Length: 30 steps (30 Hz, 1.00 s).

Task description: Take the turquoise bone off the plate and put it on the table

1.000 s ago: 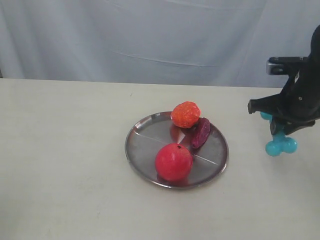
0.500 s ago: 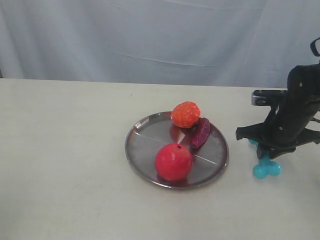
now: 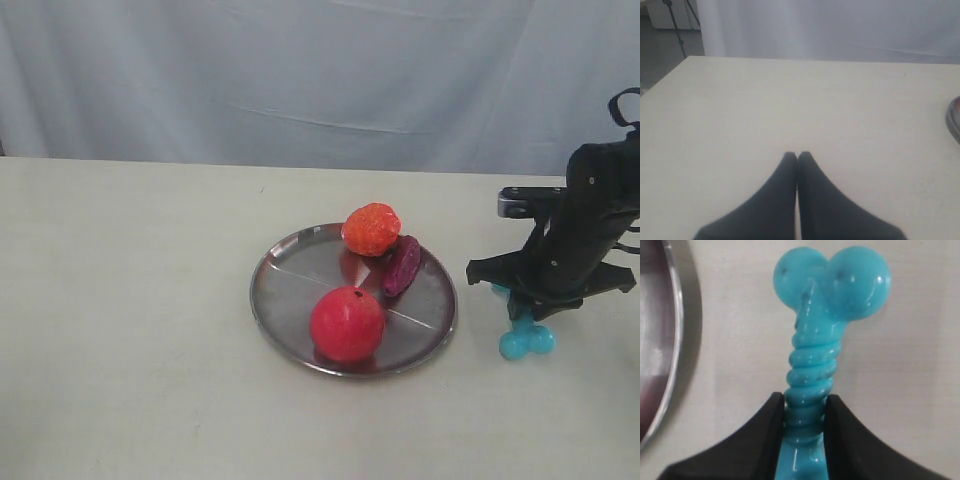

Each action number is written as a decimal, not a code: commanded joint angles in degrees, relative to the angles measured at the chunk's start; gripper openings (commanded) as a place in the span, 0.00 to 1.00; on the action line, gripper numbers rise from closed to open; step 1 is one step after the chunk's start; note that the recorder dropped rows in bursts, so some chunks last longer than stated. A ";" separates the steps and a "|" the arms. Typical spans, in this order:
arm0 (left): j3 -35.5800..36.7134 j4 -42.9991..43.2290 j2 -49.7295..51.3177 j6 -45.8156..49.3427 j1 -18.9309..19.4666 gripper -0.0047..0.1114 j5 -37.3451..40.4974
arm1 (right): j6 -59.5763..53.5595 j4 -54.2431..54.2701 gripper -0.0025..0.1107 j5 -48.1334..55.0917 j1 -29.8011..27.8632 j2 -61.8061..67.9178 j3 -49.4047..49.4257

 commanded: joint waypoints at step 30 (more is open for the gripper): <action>0.15 0.02 -0.07 -0.24 0.26 0.04 -0.31 | -3.11 -0.84 0.02 3.63 -0.26 -31.24 -0.13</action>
